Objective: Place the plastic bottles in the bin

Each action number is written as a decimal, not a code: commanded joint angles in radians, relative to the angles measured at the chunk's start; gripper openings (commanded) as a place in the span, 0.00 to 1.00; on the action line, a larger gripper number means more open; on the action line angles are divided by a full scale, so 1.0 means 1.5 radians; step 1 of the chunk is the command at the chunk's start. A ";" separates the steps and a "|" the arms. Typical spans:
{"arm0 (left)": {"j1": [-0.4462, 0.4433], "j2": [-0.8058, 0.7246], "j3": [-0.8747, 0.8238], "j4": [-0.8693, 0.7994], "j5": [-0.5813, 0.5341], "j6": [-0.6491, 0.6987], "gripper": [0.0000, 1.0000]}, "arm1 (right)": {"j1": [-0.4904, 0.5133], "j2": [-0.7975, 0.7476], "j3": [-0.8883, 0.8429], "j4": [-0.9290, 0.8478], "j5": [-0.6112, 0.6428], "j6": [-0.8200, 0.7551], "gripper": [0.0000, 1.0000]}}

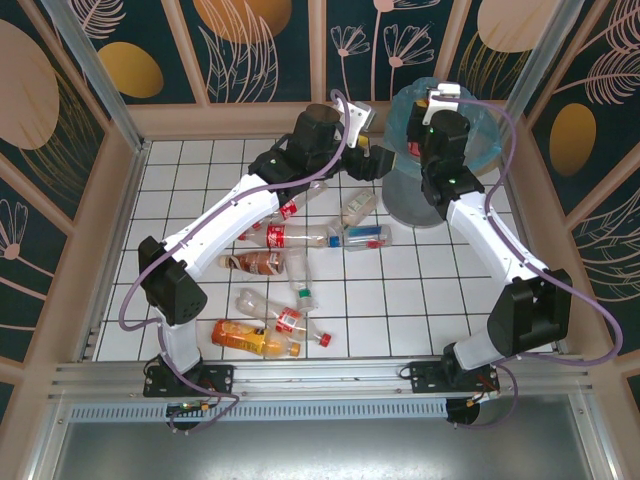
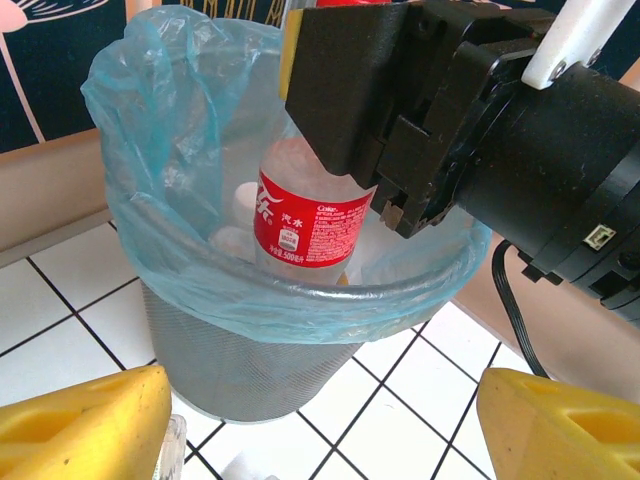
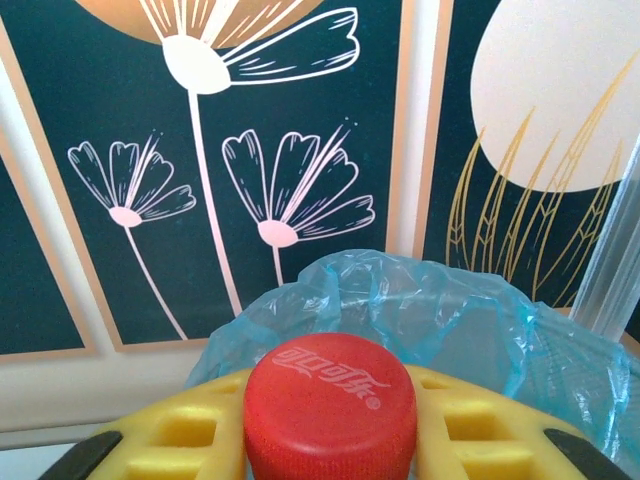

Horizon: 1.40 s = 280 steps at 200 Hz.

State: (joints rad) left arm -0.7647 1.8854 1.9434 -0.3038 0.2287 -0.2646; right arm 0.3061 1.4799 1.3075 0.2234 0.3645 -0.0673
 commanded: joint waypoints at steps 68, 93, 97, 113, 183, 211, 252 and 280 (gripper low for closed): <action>0.000 -0.004 -0.001 0.005 0.008 -0.005 0.81 | -0.006 -0.036 0.000 0.000 -0.023 0.028 0.52; 0.001 -0.004 -0.005 0.008 0.009 -0.006 0.80 | -0.006 -0.040 -0.001 -0.005 -0.026 0.027 0.53; 0.000 -0.004 -0.005 0.009 0.009 -0.006 0.80 | -0.006 -0.041 -0.002 -0.006 -0.026 0.026 0.53; 0.000 -0.004 -0.005 0.009 0.010 -0.007 0.80 | -0.006 -0.044 -0.002 -0.007 -0.030 0.028 0.53; 0.001 -0.030 -0.018 -0.005 -0.008 -0.001 0.80 | 0.004 -0.068 0.020 -0.051 -0.067 0.048 0.53; 0.001 -0.080 -0.078 -0.005 -0.041 0.012 0.80 | 0.040 -0.114 0.010 -0.063 -0.086 0.053 0.53; 0.000 -0.197 -0.210 -0.012 -0.126 0.033 0.80 | 0.156 -0.147 0.006 -0.098 -0.111 -0.024 0.53; 0.001 -0.283 -0.307 -0.046 -0.194 0.043 0.81 | 0.220 -0.153 -0.021 -0.135 -0.229 -0.066 0.53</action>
State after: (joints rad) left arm -0.7647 1.5665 1.5677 -0.3279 0.0547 -0.2344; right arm 0.5846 1.2621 1.3075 0.0872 0.1741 -0.0887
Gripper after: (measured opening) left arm 0.803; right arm 0.532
